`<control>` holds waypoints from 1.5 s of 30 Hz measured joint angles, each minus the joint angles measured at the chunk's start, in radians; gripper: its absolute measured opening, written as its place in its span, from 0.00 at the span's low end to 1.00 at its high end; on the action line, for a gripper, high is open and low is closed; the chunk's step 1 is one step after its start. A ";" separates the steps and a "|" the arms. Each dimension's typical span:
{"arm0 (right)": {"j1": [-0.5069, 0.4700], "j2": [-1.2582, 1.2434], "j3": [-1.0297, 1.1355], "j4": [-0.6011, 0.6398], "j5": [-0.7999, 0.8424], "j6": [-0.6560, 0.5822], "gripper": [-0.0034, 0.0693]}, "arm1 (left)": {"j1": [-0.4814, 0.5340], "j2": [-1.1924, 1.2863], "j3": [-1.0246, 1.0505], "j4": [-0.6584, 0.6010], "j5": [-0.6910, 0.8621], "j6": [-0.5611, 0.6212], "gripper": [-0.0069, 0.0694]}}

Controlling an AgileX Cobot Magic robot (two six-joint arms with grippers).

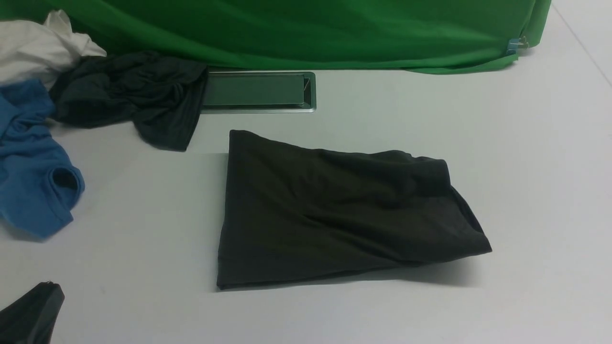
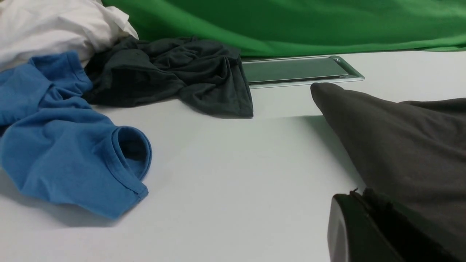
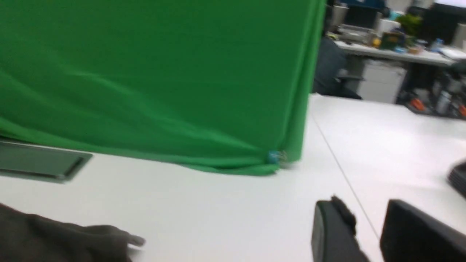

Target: Fold a long-sleeved shirt on a white desktop.

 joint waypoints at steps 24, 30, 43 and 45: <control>-0.009 -0.212 0.364 -0.077 -0.127 0.202 0.37 | 0.000 0.000 0.000 0.000 -0.001 0.001 0.13; -0.009 -0.213 0.364 -0.077 -0.129 0.208 0.37 | 0.000 0.000 0.000 0.000 -0.001 0.001 0.13; -0.009 -0.213 0.364 -0.077 -0.129 0.208 0.37 | 0.000 0.000 0.000 0.000 -0.001 0.001 0.14; -0.009 -0.213 0.364 -0.077 -0.129 0.208 0.37 | 0.000 0.000 0.000 0.000 -0.001 0.001 0.14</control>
